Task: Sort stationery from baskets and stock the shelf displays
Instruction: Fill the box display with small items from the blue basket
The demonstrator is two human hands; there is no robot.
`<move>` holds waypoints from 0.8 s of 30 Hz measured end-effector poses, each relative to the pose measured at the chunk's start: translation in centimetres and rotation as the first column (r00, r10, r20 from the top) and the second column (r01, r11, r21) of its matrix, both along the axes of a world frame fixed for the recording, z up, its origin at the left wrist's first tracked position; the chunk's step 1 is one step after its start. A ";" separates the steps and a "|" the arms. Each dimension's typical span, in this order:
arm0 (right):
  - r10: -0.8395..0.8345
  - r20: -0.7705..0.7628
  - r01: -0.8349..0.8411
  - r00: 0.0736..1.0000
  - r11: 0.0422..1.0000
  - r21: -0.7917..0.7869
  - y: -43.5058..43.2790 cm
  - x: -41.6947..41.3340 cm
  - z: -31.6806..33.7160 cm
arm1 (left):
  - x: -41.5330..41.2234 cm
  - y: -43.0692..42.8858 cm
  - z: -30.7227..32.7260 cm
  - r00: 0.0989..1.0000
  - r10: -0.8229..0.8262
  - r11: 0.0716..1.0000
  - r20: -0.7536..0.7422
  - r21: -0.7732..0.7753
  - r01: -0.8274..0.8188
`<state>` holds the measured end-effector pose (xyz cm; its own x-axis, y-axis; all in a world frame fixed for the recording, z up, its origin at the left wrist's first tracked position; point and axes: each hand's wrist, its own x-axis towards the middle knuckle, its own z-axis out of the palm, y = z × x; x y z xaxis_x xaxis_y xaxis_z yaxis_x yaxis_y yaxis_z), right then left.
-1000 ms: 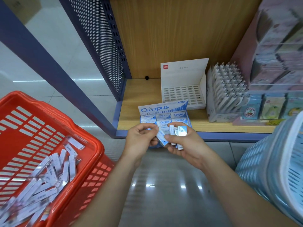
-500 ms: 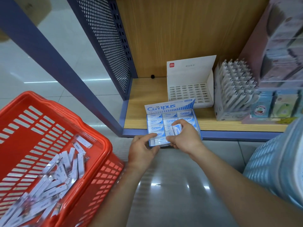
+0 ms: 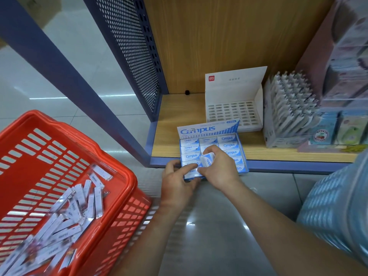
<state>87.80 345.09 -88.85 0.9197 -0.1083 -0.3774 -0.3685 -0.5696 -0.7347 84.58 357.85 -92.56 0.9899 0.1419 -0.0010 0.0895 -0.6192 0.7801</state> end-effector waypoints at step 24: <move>-0.121 -0.143 0.185 0.982 0.741 0.645 -4.5 -1.3 2.2 | 2.2 -1.7 5.7 0.957 -0.058 0.792 -0.286 -0.597 -0.130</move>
